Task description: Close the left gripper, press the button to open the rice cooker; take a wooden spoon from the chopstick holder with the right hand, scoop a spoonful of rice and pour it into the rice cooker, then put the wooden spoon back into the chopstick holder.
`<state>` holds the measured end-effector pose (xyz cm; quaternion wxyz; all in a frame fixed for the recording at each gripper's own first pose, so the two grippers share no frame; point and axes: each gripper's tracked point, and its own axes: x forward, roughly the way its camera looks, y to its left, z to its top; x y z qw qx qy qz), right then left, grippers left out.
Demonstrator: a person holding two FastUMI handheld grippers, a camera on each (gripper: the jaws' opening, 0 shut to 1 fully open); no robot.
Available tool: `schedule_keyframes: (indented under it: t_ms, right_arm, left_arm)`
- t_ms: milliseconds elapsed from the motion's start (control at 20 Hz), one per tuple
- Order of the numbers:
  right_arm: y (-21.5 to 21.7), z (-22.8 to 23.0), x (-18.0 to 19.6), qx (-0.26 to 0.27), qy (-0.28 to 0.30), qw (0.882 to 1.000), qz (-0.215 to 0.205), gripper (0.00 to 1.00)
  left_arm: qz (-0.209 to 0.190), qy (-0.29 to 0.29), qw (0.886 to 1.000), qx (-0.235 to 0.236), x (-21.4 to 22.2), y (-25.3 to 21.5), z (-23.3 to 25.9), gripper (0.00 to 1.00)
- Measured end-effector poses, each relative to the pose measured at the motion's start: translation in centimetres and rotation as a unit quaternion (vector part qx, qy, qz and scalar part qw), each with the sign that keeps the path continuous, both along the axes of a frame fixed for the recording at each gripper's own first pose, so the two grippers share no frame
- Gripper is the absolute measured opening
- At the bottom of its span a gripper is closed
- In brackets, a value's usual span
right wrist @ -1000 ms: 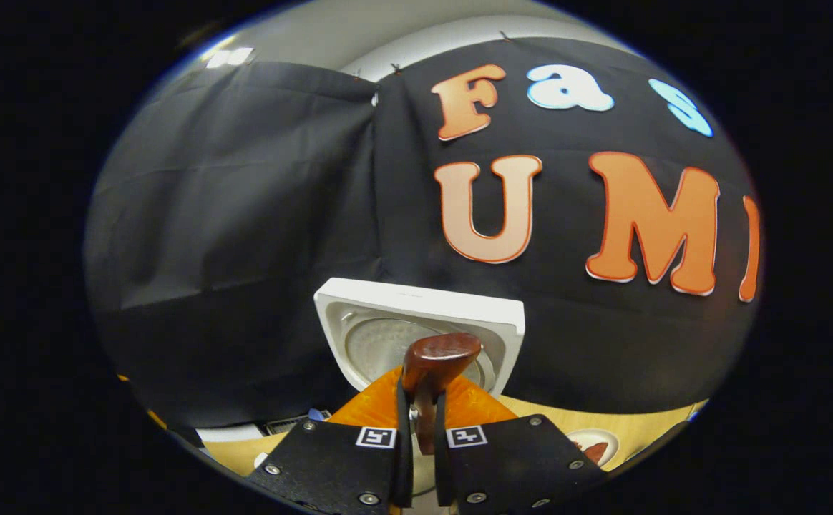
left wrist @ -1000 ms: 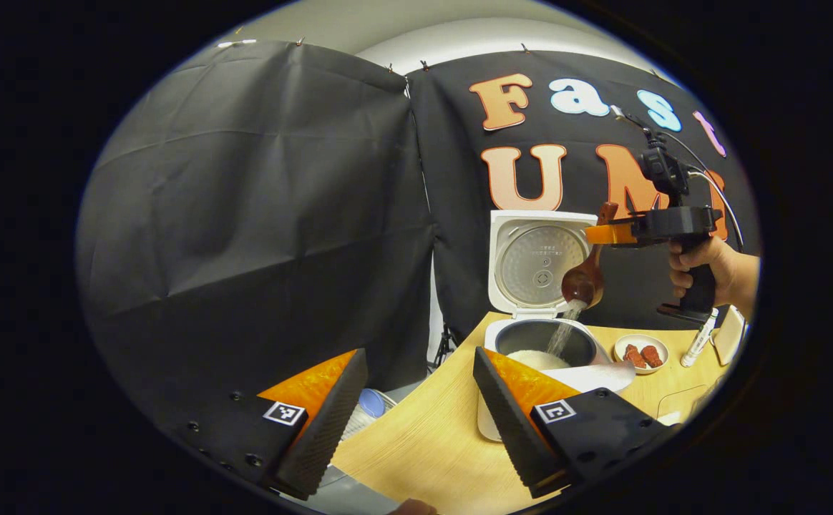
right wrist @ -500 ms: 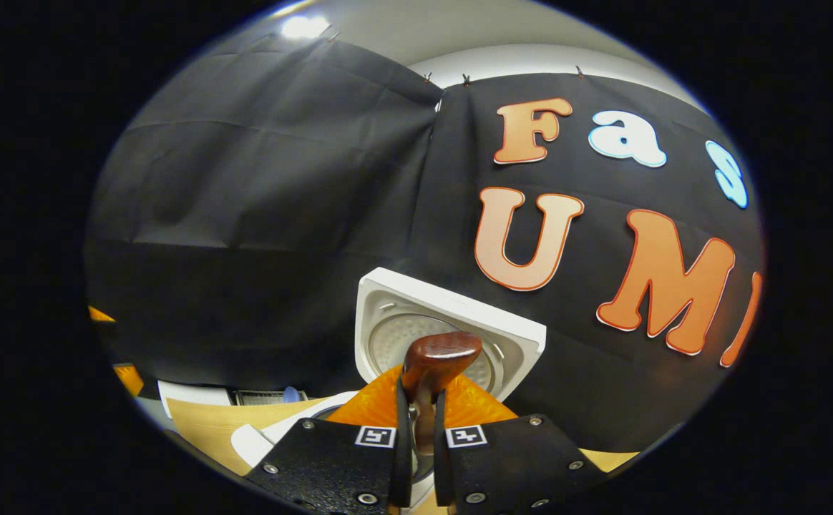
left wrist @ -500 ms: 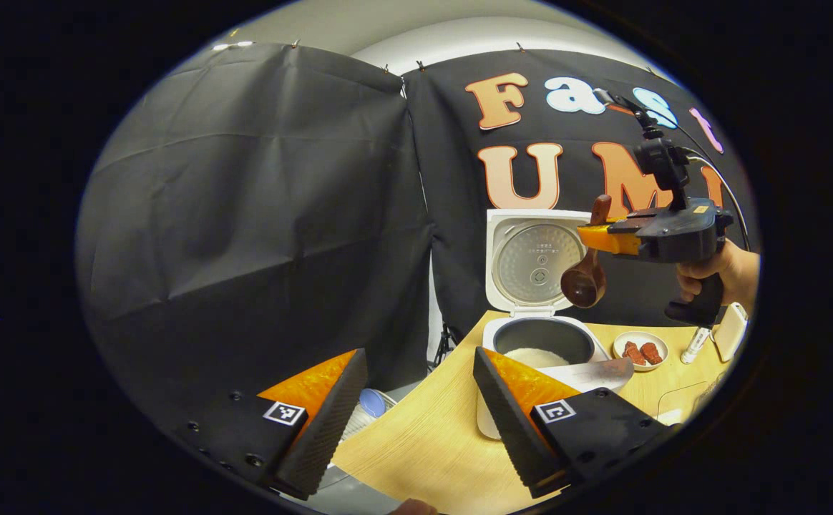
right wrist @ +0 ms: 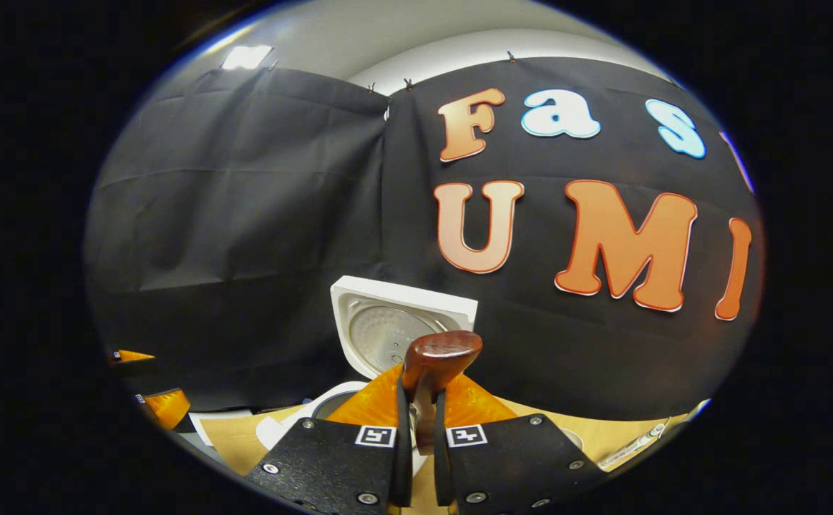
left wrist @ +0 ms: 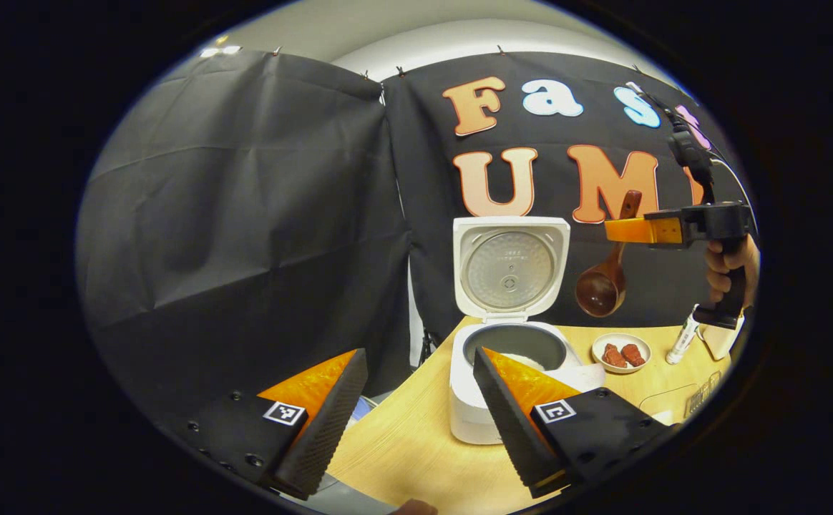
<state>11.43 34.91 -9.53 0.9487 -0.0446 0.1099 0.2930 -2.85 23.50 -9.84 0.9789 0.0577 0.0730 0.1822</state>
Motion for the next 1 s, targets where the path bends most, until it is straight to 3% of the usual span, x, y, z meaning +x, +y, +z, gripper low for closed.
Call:
schedule_keyframes:
  t_ms: [50,100,550,1000]
  right_arm:
    - [-1.4,0.0,-0.3,0.001,0.003,1.0,-0.01,0.07]
    - [-2.6,0.0,-0.5,0.003,0.006,1.0,-0.018,0.12]
    - [-16.6,-3.1,-3.9,0.008,0.063,0.991,-0.119,0.11]
    - [-30.4,-6.3,-8.0,0.026,0.114,0.962,-0.248,0.11]
  left_arm:
    - [-0.004,-0.001,1.0,0.001,0.2,-0.6,0.3,1.0]
    - [-0.008,-0.002,1.0,0.002,0.3,-1.0,0.2,1.0]
    - [-0.036,-0.001,0.999,0.009,1.3,-5.8,1.1,1.0]
    - [-0.053,0.003,0.999,0.007,2.1,-10.2,1.5,1.0]
